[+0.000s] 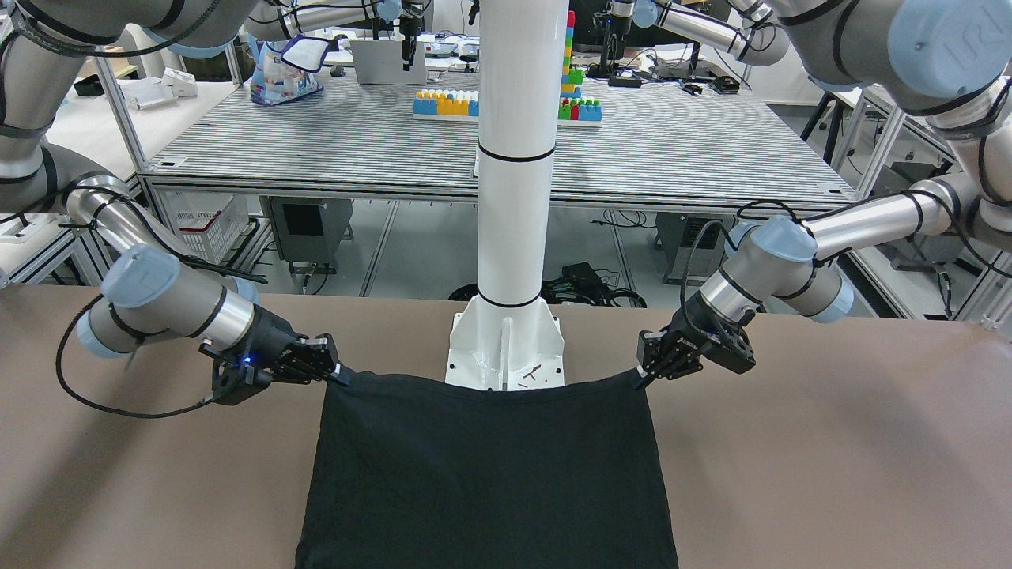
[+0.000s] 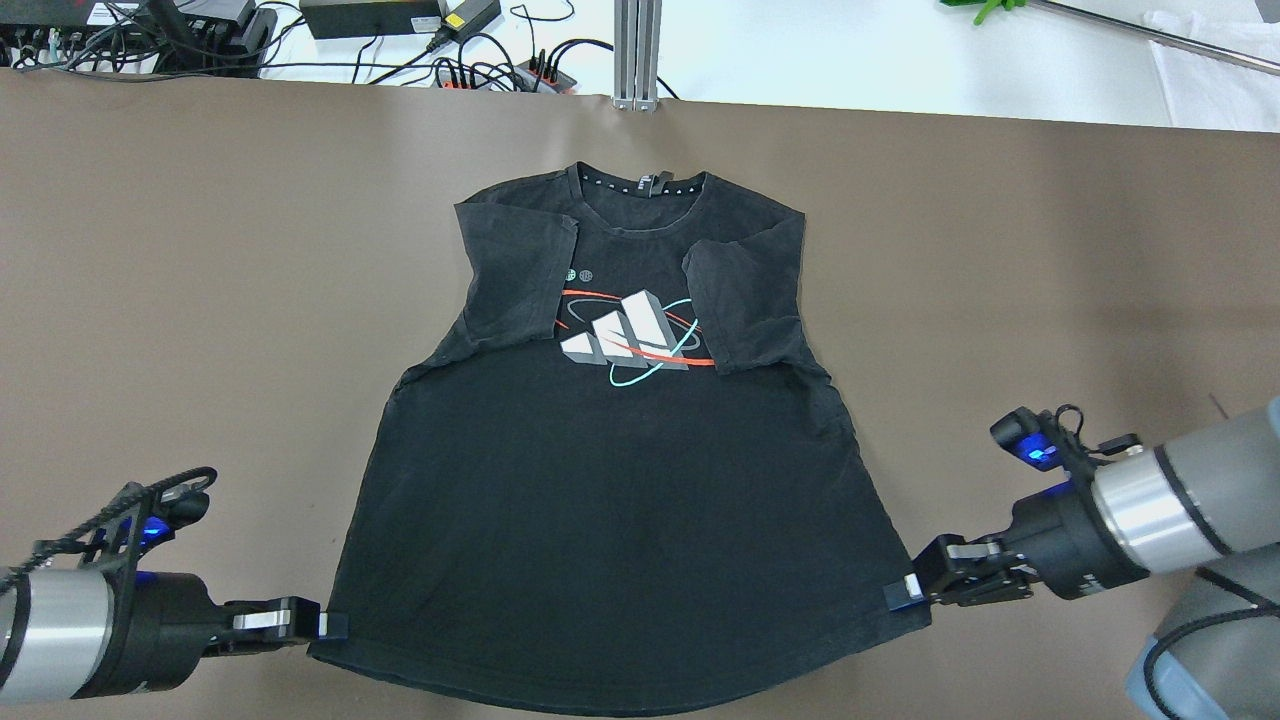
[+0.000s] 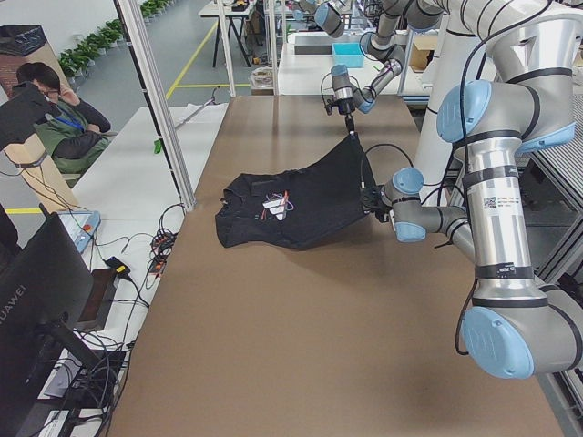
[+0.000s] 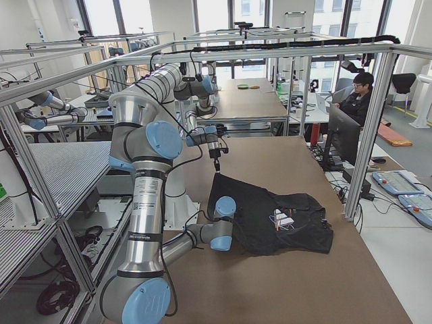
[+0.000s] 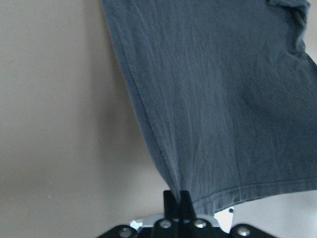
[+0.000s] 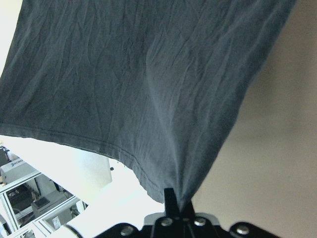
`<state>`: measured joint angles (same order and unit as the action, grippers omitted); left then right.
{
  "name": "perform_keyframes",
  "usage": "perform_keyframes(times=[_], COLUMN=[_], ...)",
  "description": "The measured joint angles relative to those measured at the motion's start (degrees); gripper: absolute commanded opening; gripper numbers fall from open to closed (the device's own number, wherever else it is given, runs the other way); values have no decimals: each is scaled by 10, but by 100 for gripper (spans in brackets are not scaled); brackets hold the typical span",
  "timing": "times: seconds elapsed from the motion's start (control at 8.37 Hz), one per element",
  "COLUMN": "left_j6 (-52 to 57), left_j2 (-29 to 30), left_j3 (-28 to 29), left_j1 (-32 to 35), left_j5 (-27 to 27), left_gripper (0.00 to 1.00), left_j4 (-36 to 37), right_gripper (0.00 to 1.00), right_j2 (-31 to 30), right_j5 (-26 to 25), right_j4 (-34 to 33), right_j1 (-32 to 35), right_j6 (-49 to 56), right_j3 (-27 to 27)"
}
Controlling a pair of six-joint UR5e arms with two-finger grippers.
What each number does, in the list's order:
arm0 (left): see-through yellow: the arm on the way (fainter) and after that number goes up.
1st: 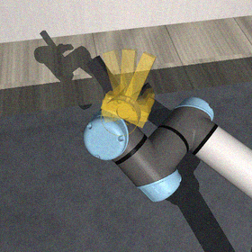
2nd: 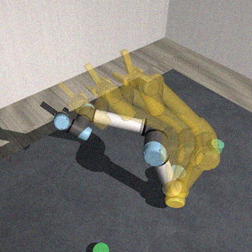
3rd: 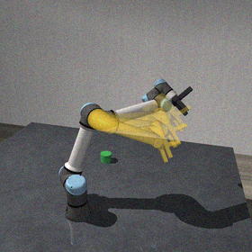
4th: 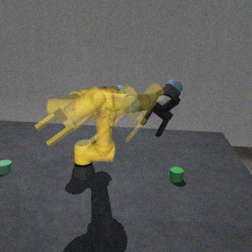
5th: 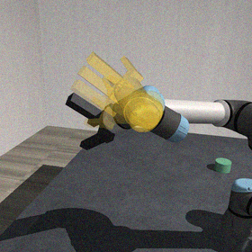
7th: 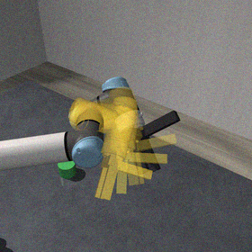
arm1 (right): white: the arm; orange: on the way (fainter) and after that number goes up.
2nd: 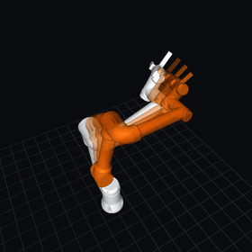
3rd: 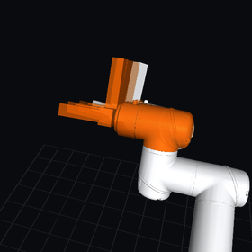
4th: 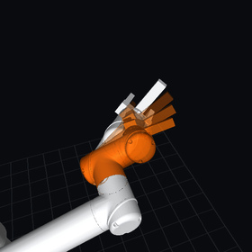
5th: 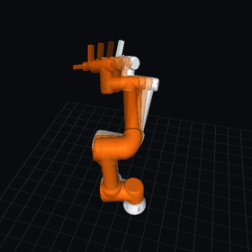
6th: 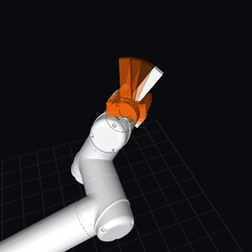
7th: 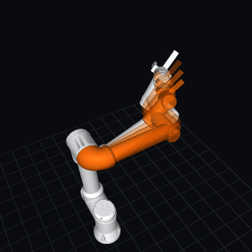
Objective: Fold clothes
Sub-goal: 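Lift the hem corners with both grippers and carry them away from the robot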
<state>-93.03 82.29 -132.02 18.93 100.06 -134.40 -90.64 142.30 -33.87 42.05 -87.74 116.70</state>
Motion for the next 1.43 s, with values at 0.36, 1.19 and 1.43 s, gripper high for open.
perform_keyframes(times=[0.36,1.19,1.43], left_j6=[17,46,46], left_j2=[-2,-9,44], left_j3=[-51,-21,28], left_j1=[25,121,170], left_j5=[121,191,190], left_gripper=[0,0,0], left_j4=[-23,-73,-71], right_gripper=[0,0,0], right_j2=[-12,36,49], right_j5=[158,122,67], right_j4=[108,230,185], right_j1=[75,91,113], right_j6=[-59,-114,-33], right_j3=[7,-90,-109])
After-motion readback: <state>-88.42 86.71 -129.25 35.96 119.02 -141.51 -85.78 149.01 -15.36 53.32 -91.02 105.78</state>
